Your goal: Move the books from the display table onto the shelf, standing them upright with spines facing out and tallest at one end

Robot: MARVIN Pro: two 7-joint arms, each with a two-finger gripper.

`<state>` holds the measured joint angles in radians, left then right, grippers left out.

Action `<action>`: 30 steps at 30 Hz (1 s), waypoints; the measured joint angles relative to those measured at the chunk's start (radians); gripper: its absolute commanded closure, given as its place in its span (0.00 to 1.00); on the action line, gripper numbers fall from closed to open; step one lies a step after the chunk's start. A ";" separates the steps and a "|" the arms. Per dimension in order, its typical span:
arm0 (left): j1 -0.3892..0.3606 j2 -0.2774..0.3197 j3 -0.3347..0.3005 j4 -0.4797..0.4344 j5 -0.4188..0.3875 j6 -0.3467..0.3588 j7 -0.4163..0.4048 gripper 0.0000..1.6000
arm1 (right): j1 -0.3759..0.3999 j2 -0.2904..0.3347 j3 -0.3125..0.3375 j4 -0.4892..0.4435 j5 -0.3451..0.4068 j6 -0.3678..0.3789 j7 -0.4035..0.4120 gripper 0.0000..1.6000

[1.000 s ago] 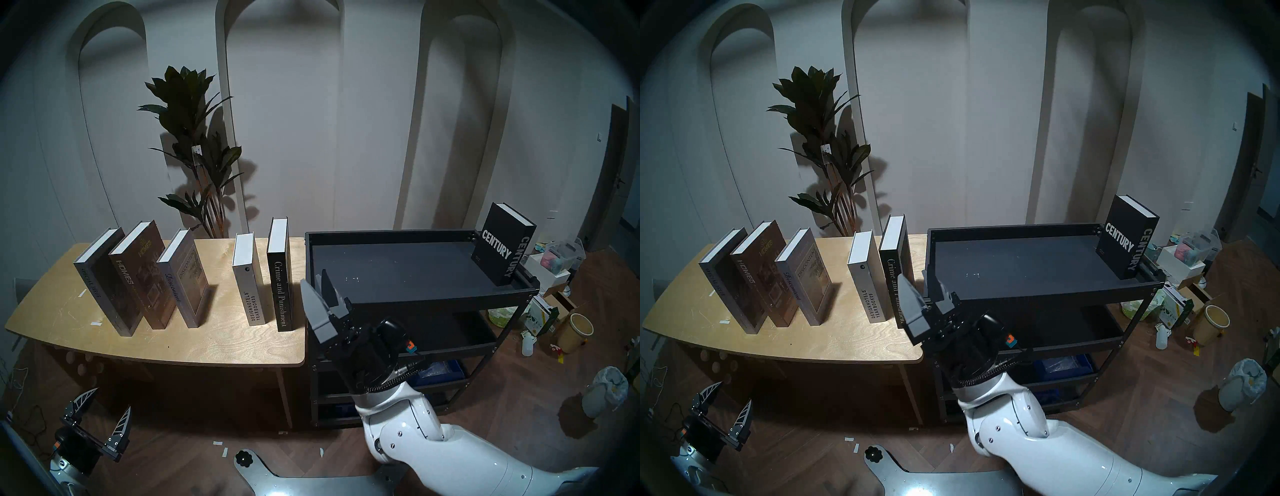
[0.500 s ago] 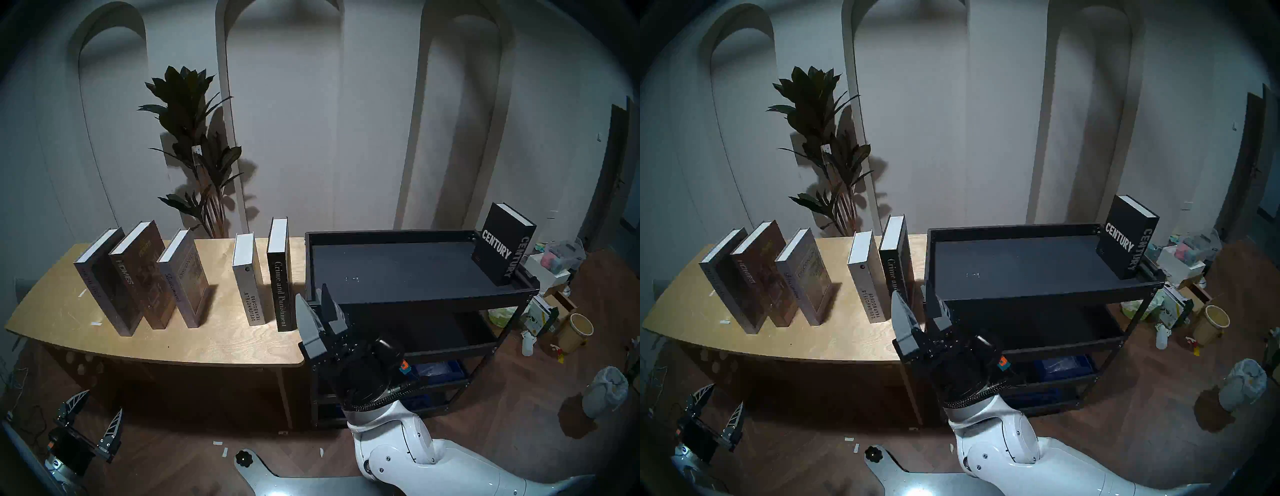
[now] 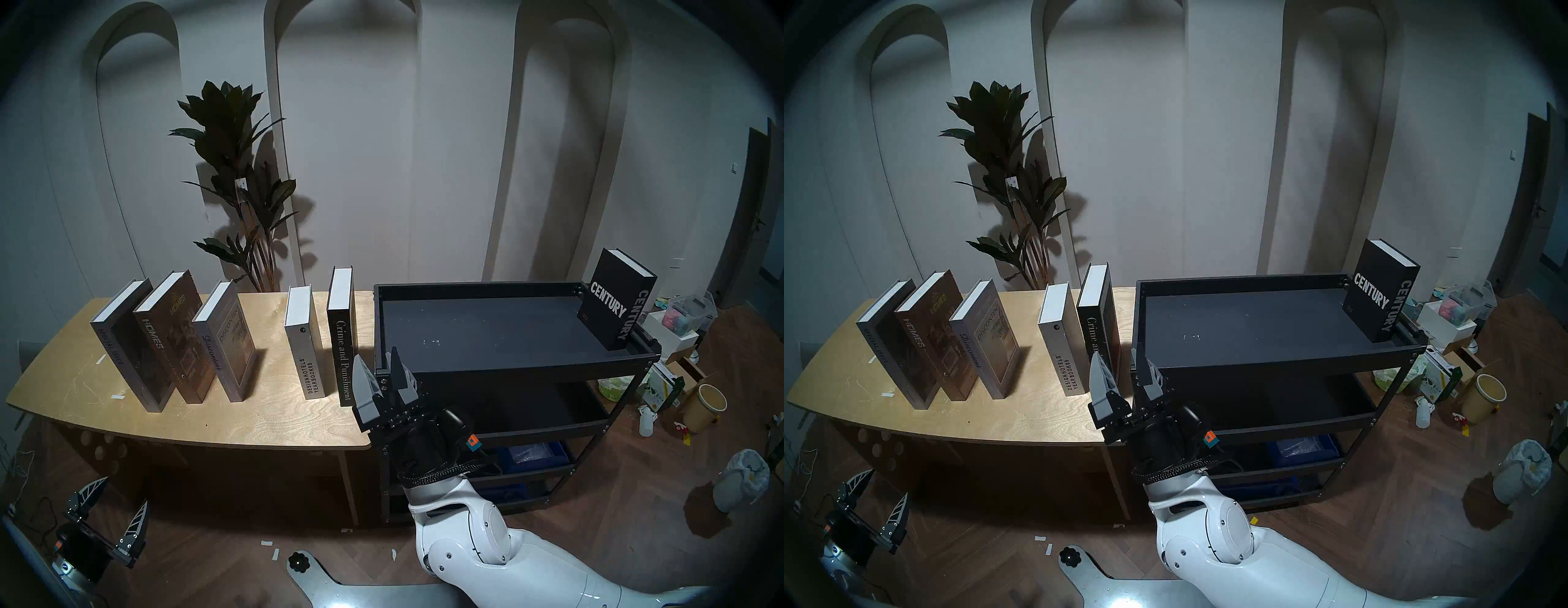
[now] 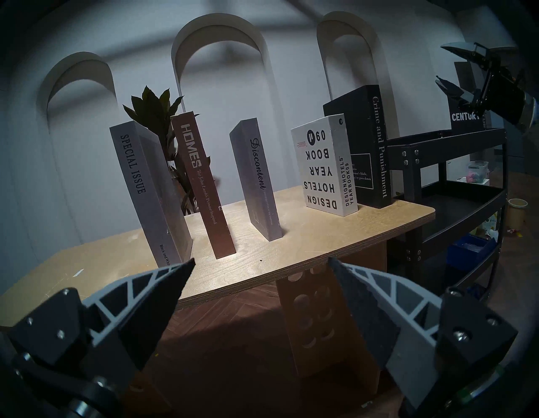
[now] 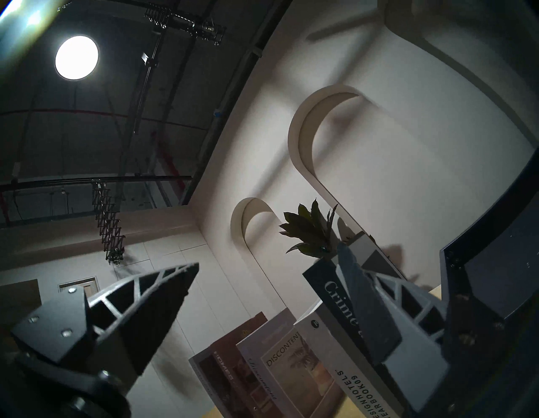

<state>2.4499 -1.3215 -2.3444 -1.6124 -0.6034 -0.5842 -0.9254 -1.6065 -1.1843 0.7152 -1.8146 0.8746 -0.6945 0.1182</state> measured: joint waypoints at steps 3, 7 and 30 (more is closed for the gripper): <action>0.000 0.001 -0.002 0.002 -0.005 -0.001 -0.008 0.00 | 0.021 -0.017 -0.015 0.015 -0.034 0.001 -0.025 0.00; 0.000 0.002 -0.004 0.003 -0.010 -0.002 -0.017 0.00 | 0.045 -0.034 -0.033 0.032 -0.074 0.003 -0.048 0.00; 0.001 0.008 -0.012 0.015 -0.042 -0.005 -0.069 0.00 | 0.208 -0.145 -0.167 0.214 -0.313 0.100 -0.213 0.00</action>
<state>2.4505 -1.3137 -2.3566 -1.5974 -0.6455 -0.5887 -0.9948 -1.3981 -1.3289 0.5484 -1.6009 0.5618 -0.5943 -0.0947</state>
